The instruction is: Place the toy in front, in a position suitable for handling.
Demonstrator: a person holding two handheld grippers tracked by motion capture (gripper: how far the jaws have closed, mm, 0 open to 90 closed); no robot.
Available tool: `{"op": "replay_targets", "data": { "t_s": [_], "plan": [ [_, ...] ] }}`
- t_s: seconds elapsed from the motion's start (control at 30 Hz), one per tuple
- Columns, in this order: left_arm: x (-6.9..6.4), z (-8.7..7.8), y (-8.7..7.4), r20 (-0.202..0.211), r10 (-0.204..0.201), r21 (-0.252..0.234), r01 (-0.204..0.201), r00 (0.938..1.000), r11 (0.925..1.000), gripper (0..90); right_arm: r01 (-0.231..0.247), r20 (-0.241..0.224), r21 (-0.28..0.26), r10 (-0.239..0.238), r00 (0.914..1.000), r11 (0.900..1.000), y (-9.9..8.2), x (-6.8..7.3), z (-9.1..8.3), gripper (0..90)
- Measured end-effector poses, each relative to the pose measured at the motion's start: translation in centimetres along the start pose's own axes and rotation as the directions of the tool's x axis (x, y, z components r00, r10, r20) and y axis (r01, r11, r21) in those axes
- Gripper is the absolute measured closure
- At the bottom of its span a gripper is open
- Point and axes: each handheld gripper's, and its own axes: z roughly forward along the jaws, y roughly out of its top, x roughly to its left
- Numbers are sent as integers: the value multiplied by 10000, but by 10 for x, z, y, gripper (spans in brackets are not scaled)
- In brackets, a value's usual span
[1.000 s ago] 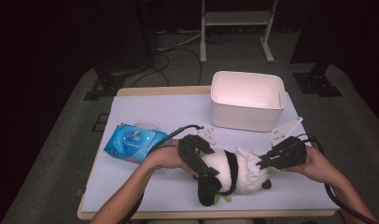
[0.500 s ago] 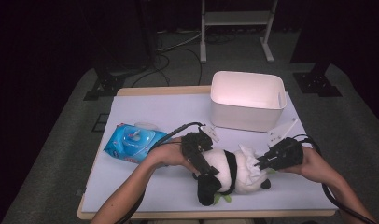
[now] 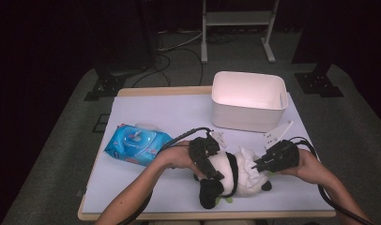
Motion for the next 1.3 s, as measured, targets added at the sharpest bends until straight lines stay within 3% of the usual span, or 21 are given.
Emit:
{"op": "replay_targets", "data": {
  "t_s": [0.17,0.33,0.47,0.63,0.9,1.13,1.3],
  "plan": [
    [1,-11,1,-18,111,-361,-112,9999,9993,361,-3,204,-220,8,9998,9998,-3,0,-7,797],
    [0,-17,15,-360,518,-151,-523,9980,9985,376,-256,269,-643,273,9993,9976,-13,-1,-14,797],
    [2,-22,26,-683,969,297,-951,9929,9950,384,-419,312,-943,450,9985,9947,-18,-2,-18,796],
    [5,-27,28,-1030,1106,558,-1053,9885,9929,390,-339,494,-984,389,9980,9946,-13,-5,-19,794],
    [7,-36,8,-1266,884,369,-844,9880,9957,381,123,489,-548,-96,9988,9984,22,-9,-6,794],
    [-2,-30,-7,-1252,883,-174,-912,9882,9957,352,845,229,-3,-844,9962,9964,64,-4,23,795],
    [-5,-26,-11,-1266,857,-356,-909,9883,9952,347,1025,181,218,-1029,9945,9945,70,-2,27,795]
  ]
}}
